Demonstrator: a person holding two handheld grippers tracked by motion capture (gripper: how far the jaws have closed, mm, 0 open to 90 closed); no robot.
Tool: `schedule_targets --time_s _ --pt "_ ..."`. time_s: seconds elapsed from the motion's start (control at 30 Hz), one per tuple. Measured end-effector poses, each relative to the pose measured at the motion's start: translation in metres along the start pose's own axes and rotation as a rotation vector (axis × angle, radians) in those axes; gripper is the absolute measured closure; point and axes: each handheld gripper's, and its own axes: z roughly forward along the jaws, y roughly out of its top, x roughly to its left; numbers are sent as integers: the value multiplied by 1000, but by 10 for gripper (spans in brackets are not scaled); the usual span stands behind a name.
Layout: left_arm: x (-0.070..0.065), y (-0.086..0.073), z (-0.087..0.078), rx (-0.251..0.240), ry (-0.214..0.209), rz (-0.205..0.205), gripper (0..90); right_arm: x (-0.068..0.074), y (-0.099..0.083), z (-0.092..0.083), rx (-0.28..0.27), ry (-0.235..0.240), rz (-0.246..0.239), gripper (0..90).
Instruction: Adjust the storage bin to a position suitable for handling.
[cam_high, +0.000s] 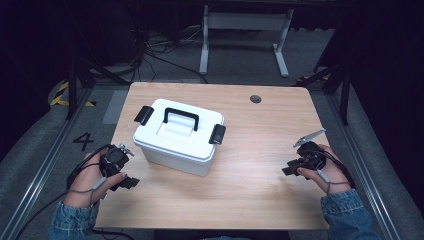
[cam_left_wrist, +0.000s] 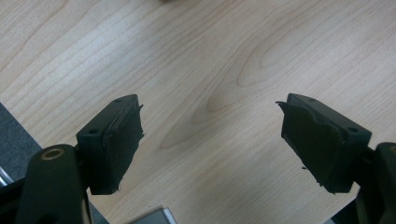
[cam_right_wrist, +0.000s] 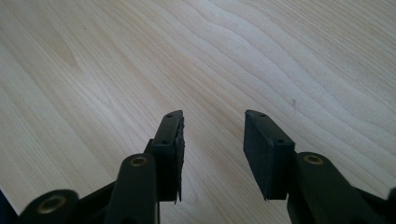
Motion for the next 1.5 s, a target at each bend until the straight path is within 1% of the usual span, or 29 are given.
schedule_targets --time_s 0.03,0.07,0.17,0.23,0.27,0.37,0.43,0.47,0.57,0.63,0.83,0.87,0.97,1.0,1.13,1.2,1.23,1.3,1.33,1.37,1.4,1.43,1.5 --pt "0 0 0 -4 0 -9 212 1 1 0 -3 -3 -7 572" --pt "1 0 -1 -12 7 -7 213 2 1 -1 -4 -5 -15 564" --pt "2 0 -2 -25 2 -19 216 4 4 -2 -4 -5 -27 533" --pt "2 0 -2 -24 -3 -17 216 4 5 -3 -4 -11 -33 505" --pt "1 1 -3 -20 -9 -22 216 5 6 -3 -4 -11 -29 500" --pt "2 2 -4 -12 -15 -31 217 7 9 -4 2 -1 -36 498" --pt "3 2 -5 -13 -17 -33 218 9 11 -6 -9 3 -48 498" --pt "3 1 -5 -12 -21 -41 218 10 13 -7 -17 5 -55 500" --pt "5 2 -7 -19 -19 -36 218 14 19 -10 -23 9 -72 504" --pt "5 2 -8 -27 -16 -47 218 17 25 -14 -34 10 -87 503" --pt "5 2 -9 -40 -16 -35 217 26 42 -24 -87 20 -114 498" --pt "6 2 -9 -40 -6 -27 217 28 46 -25 -94 21 -118 498" --pt "6 3 -9 -46 -12 -33 216 34 56 -28 -106 26 -134 498" --pt "7 3 -9 -46 -11 -29 215 37 61 -30 -110 32 -145 495" --pt "6 4 -9 -44 -14 -37 216 48 76 -32 -118 40 -171 467" --pt "7 4 -8 -43 -4 -22 217 52 83 -33 -110 63 -162 454" --pt "7 4 -7 -43 -11 -29 217 55 87 -33 -110 66 -159 451" --pt "7 5 -7 -46 -4 -27 216 59 94 -34 -114 64 -169 450" --pt "7 5 -7 -46 -4 -27 216 59 94 -34 -114 64 -169 450" --pt "7 6 -7 -44 -11 -33 216 61 98 -34 -117 63 -174 450" --pt "8 6 -7 -45 -8 -21 215 65 103 -35 -121 62 -182 451" --pt "8 7 -7 -43 -2 -18 215 68 108 -36 -126 63 -193 451" --pt "8 7 -7 -47 -10 -24 215 74 118 -37 -134 63 -212 451"
